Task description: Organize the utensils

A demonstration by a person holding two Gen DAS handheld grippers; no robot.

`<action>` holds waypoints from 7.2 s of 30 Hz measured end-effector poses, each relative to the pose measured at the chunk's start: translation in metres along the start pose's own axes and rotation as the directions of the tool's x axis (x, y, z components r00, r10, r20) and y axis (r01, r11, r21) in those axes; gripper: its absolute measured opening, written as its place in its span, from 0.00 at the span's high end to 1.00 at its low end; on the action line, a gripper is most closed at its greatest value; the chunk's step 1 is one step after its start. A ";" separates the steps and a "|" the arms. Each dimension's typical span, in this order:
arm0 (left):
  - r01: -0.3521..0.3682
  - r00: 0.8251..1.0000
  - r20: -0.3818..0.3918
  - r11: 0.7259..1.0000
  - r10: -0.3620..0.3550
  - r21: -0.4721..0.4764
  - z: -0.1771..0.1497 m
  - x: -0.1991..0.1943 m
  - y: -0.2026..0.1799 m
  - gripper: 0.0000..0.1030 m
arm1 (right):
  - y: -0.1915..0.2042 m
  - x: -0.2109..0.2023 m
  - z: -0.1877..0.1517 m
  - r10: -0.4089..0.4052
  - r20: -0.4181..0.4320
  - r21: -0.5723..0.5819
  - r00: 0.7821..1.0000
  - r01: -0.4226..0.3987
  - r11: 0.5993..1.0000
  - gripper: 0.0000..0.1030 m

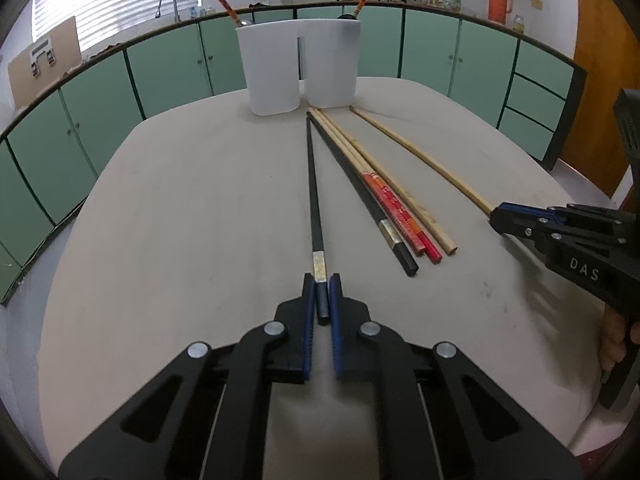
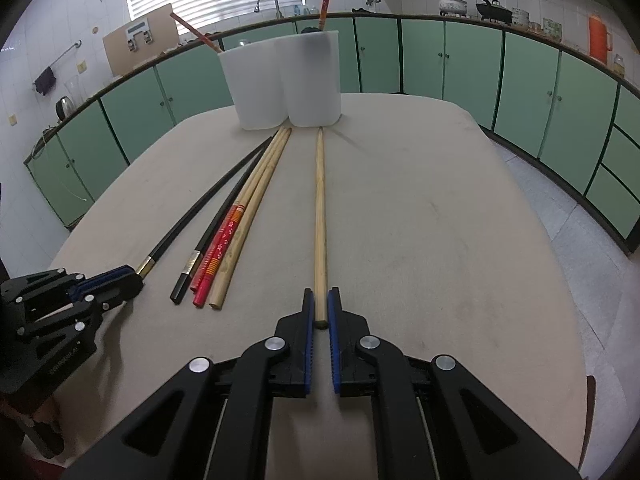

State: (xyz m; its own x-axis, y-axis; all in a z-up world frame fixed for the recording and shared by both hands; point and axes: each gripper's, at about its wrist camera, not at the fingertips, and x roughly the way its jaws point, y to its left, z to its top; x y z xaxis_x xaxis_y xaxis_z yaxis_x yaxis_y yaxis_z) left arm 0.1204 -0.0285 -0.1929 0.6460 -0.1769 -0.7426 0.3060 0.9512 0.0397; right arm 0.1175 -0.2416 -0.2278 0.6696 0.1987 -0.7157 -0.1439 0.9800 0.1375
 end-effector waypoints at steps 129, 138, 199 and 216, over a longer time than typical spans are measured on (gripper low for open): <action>-0.123 0.934 0.318 0.981 0.165 -0.150 0.080 -0.068 0.051 0.11 | 0.022 -0.061 0.087 0.031 0.240 -0.066 0.970 -0.016 0.998 0.09; -0.116 0.967 0.212 0.986 0.140 -0.121 0.043 -0.046 0.049 0.11 | 0.023 -0.034 0.046 0.018 0.120 -0.054 0.993 -0.012 0.998 0.28; 0.057 0.998 -0.036 0.998 -0.058 -0.035 0.015 0.012 -0.001 0.51 | 0.024 0.000 0.005 0.043 -0.037 -0.104 0.998 -0.046 0.993 0.92; 0.047 0.998 -0.029 0.998 -0.048 -0.032 0.016 0.019 -0.012 0.94 | 0.022 0.001 0.004 0.039 -0.027 -0.105 0.999 -0.042 0.994 0.93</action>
State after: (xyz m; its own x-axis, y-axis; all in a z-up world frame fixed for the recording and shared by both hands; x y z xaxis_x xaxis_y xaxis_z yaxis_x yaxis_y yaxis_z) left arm 0.1402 -0.0478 -0.1966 0.6102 -0.2148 -0.7626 0.3134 0.9495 -0.0166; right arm 0.1179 -0.2195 -0.2233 0.6434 0.2366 -0.7281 -0.2476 0.9642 0.0945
